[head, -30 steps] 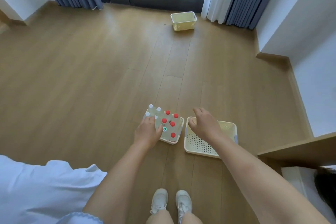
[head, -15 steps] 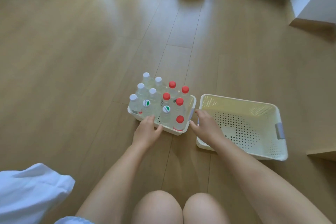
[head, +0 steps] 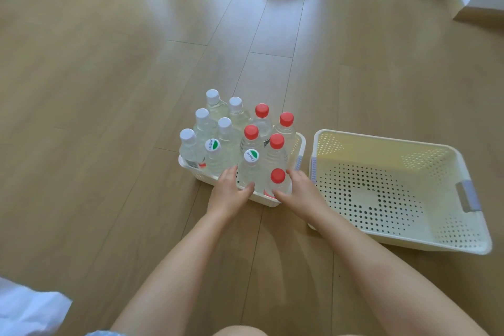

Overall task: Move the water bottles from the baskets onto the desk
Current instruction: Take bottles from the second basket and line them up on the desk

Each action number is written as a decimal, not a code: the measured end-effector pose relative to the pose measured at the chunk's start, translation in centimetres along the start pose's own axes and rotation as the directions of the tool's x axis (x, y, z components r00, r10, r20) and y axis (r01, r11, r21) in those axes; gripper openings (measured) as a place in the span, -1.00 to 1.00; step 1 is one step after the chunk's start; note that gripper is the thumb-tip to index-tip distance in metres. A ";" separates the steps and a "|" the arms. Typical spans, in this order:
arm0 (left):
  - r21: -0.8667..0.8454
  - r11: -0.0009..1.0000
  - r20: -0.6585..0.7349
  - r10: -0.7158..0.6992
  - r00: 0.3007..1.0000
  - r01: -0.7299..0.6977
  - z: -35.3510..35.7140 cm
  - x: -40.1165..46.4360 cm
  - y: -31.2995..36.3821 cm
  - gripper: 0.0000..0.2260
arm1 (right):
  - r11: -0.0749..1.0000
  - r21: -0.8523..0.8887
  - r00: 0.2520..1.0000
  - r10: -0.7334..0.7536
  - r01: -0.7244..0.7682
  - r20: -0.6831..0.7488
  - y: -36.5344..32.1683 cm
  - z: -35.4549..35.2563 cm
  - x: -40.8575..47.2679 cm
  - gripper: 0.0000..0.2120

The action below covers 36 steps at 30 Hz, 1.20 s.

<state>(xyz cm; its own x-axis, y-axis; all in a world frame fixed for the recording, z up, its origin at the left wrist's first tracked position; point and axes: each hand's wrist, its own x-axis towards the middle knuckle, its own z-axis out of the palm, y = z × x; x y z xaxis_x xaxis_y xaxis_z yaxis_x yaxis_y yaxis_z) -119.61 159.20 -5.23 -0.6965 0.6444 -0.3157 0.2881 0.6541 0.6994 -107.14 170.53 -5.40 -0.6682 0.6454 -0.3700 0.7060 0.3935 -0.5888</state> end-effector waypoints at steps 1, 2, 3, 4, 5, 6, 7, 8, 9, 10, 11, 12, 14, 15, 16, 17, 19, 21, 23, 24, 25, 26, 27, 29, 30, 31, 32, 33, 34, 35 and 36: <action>-0.005 1.000 0.002 -0.009 1.000 0.009 0.1 0.3 0.0 -0.45 | 1.000 0.002 1.000 0.009 -0.009 0.003 0.1 0.3 0.1 -0.41; -0.016 1.000 0.008 -0.022 1.000 0.022 0.2 0.6 -0.1 -0.42 | 1.000 0.007 1.000 0.018 -0.018 0.006 0.3 0.4 0.3 -0.40; -0.029 0.999 0.017 -0.032 0.999 0.032 0.3 1.0 -0.1 -0.40 | 1.000 0.010 1.000 0.027 -0.027 0.009 0.3 0.5 0.5 -0.40; -0.046 0.998 0.024 -0.036 0.999 0.037 0.5 1.3 -0.2 -0.38 | 0.999 0.012 0.999 0.031 -0.031 0.011 0.4 0.7 0.8 -0.41; -0.064 0.997 0.028 -0.038 0.999 0.040 0.8 1.8 -0.3 -0.37 | 0.999 0.014 0.999 0.032 -0.033 0.016 0.5 0.8 1.0 -0.42; -0.079 0.996 0.031 -0.041 0.999 0.043 1.0 2.1 -0.3 -0.36 | 0.999 0.018 0.999 0.029 -0.029 0.019 0.6 1.0 1.3 -0.43; -0.090 0.995 0.034 -0.042 0.999 0.045 1.3 2.5 -0.4 -0.34 | 0.999 0.020 0.999 0.025 -0.026 0.024 0.6 1.1 1.5 -0.43; -0.098 0.994 0.037 -0.048 0.998 0.052 1.5 2.8 -0.4 -0.33 | 0.999 0.023 0.999 0.021 -0.022 0.028 0.7 1.3 1.7 -0.42; -0.104 0.993 0.038 -0.049 0.998 0.053 1.7 3.1 -0.4 -0.32 | 0.999 0.030 0.999 0.022 -0.023 0.032 0.8 1.5 1.9 -0.41; -0.111 0.992 0.039 -0.054 0.998 0.059 1.9 3.3 -0.5 -0.31 | 0.999 0.038 0.999 0.024 -0.025 0.032 0.8 1.6 2.0 -0.41; -0.121 0.990 0.041 -0.062 0.997 0.066 2.2 3.5 -0.7 -0.30 | 0.999 0.046 0.999 0.026 -0.027 0.029 0.9 1.7 2.1 -0.41; -0.130 0.988 0.047 -0.074 0.996 0.080 2.4 3.6 -1.0 -0.28 | 0.998 0.053 0.999 0.025 -0.027 0.022 1.0 1.8 2.2 -0.41; -0.149 0.984 0.042 -0.092 0.995 0.097 2.8 4.1 -1.6 -0.24 | 0.998 0.065 1.000 0.021 -0.022 0.008 1.2 2.0 2.4 -0.41; -0.156 0.982 0.041 -0.097 0.995 0.102 3.0 4.4 -1.8 -0.24 | 0.998 0.068 1.000 0.020 -0.020 0.002 1.3 2.2 2.5 -0.41; -0.169 0.980 0.041 -0.098 0.994 0.103 3.0 4.4 -1.7 -0.27 | 0.997 0.069 1.000 0.019 -0.019 -0.005 1.5 2.4 2.6 -0.41; -0.185 0.978 0.039 -0.088 0.995 0.094 3.0 4.5 -1.7 -0.31 | 0.997 0.071 1.000 0.021 -0.020 -0.015 1.6 2.6 2.8 -0.41; -0.208 0.976 0.025 -0.065 0.998 0.069 3.2 4.8 -1.9 -0.37 | 0.996 0.081 0.999 0.038 -0.035 -0.038 1.7 3.0 3.0 -0.42; -0.233 0.971 0.010 -0.047 0.999 0.048 3.5 4.8 -2.2 -0.39 | 0.995 0.085 0.997 0.053 -0.048 -0.062 1.8 3.3 3.2 -0.43; -0.277 0.959 -0.006 -0.058 0.998 0.054 3.8 4.8 -2.3 -0.40 | 0.994 0.095 0.995 0.066 -0.058 -0.081 1.8 3.5 3.3 -0.43; -0.297 0.952 -0.013 -0.075 0.997 0.068 3.9 4.7 -2.2 -0.40 | 0.993 0.103 0.994 0.071 -0.062 -0.086 1.8 3.6 3.3 -0.43; -0.315 0.946 -0.019 -0.086 0.996 0.076 4.0 4.7 -2.3 -0.39 | 0.992 0.110 0.993 0.074 -0.064 -0.090 1.8 3.7 3.3 -0.43; -0.327 0.942 -0.018 -0.094 0.995 0.083 4.0 4.8 -2.3 -0.39 | 0.991 0.116 0.993 0.076 -0.066 -0.090 1.8 3.7 3.3 -0.43; -0.337 0.938 -0.015 -0.094 0.995 0.083 4.0 4.8 -2.2 -0.40 | 0.990 0.124 0.993 0.078 -0.067 -0.088 1.9 3.8 3.4 -0.44; -0.366 0.928 -0.010 -0.084 0.996 0.075 3.8 4.5 -2.0 -0.46 | 0.984 0.162 0.992 0.088 -0.073 -0.087 1.9 3.8 3.4 -0.49; -0.372 0.926 -0.011 -0.079 0.997 0.070 3.8 4.3 -1.9 -0.48 | 0.979 0.189 0.991 0.095 -0.077 -0.093 1.9 3.8 3.3 -0.52; -0.373 0.926 -0.017 -0.075 0.997 0.063 3.7 4.0 -1.8 -0.49 | 0.973 0.216 0.989 0.101 -0.076 -0.107 1.9 3.7 3.2 -0.56; -0.382 0.922 -0.025 -0.071 0.997 0.056 3.7 3.8 -1.7 -0.49 | 0.967 0.243 0.986 0.107 -0.074 -0.126 1.8 3.5 3.0 -0.58; -0.397 0.916 -0.033 -0.072 0.997 0.053 3.6 3.5 -1.5 -0.48 | 0.961 0.268 0.983 0.112 -0.070 -0.144 1.7 3.1 2.8 -0.60; -0.417 0.908 -0.040 -0.073 0.997 0.050 3.4 3.4 -1.4 -0.46 | 0.955 0.289 0.981 0.109 -0.059 -0.159 1.5 2.7 2.7 -0.61; -0.431 0.901 -0.048 -0.073 0.996 0.045 3.1 3.3 -1.2 -0.43 | 0.951 0.307 0.980 0.096 -0.039 -0.172 1.3 2.1 2.6 -0.63; -0.443 0.896 -0.052 -0.065 0.997 0.035 2.7 3.2 -1.0 -0.40 | 0.946 0.323 0.980 0.076 -0.013 -0.183 1.1 1.5 2.5 -0.64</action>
<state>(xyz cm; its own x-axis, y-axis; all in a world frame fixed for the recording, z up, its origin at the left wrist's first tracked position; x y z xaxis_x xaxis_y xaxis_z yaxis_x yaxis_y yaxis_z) -120.35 161.66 -8.64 -0.7468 0.5794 -0.3266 -0.0571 0.4334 0.8994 -108.39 171.58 -8.07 -0.5582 0.7825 -0.2759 0.6014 0.1525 -0.7843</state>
